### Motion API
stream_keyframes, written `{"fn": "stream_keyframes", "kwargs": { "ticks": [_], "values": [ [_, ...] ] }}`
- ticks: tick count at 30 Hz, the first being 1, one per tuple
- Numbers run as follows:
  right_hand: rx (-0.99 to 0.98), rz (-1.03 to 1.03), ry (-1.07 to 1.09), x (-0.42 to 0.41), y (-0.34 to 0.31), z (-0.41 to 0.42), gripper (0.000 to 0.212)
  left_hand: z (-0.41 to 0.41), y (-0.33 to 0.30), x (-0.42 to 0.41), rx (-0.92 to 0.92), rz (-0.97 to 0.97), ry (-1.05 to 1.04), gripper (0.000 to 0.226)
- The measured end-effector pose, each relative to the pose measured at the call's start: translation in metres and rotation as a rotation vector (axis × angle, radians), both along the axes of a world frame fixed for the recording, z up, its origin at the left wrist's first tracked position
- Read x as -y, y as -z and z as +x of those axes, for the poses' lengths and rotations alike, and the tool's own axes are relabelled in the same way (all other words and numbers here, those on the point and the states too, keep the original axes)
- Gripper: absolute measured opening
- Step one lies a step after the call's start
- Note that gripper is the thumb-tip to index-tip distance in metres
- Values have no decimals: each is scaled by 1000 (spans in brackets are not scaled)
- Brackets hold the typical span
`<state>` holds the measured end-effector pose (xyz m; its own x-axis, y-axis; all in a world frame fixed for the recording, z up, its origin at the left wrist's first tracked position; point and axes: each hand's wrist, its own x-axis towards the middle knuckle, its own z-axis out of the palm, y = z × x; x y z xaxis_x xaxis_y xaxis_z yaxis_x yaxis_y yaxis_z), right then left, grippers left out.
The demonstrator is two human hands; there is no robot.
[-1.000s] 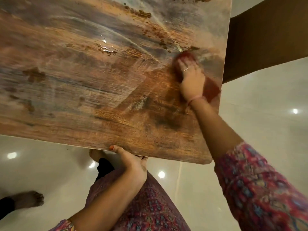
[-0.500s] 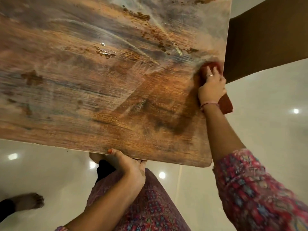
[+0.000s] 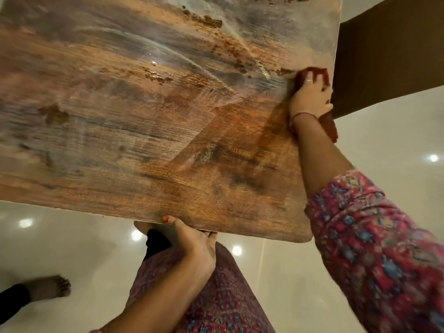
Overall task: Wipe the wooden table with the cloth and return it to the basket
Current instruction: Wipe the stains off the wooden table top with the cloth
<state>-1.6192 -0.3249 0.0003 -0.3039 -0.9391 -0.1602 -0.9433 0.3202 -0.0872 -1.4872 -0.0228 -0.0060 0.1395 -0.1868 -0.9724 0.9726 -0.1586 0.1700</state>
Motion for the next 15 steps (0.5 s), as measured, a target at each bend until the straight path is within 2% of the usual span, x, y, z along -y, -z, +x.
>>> {"fn": "stream_keyframes", "kwargs": {
  "ticks": [2, 6, 8, 9, 10, 11, 13, 15],
  "values": [
    [51, -38, -202, -37, 7, 46, 52, 1, -2, 0, -12, -5, 8, 84],
    [149, -8, -952, -181, 7, 103, 46, 7, -6, -2, -26, 13, 17, 81],
    [97, 35, -1160, -184, 1, 92, 47, 13, -7, -7, -4, 18, 45, 78],
    [40, 20, -1190, -163, 3, 85, 47, 17, -7, -8, 12, 16, 57, 76],
    [-10, 10, -1124, -133, 7, 77, 48, 23, -8, -10, 29, 12, 59, 75],
    [-39, -8, -949, -100, 10, 68, 49, 29, -7, -11, 45, 11, 49, 74],
    [-6, -30, -473, -37, 6, 41, 51, 44, -5, -11, 62, 9, 10, 73],
    [74, -22, -99, -4, -1, 23, 50, 59, -4, -10, 50, -5, -30, 74]
  ]
}}
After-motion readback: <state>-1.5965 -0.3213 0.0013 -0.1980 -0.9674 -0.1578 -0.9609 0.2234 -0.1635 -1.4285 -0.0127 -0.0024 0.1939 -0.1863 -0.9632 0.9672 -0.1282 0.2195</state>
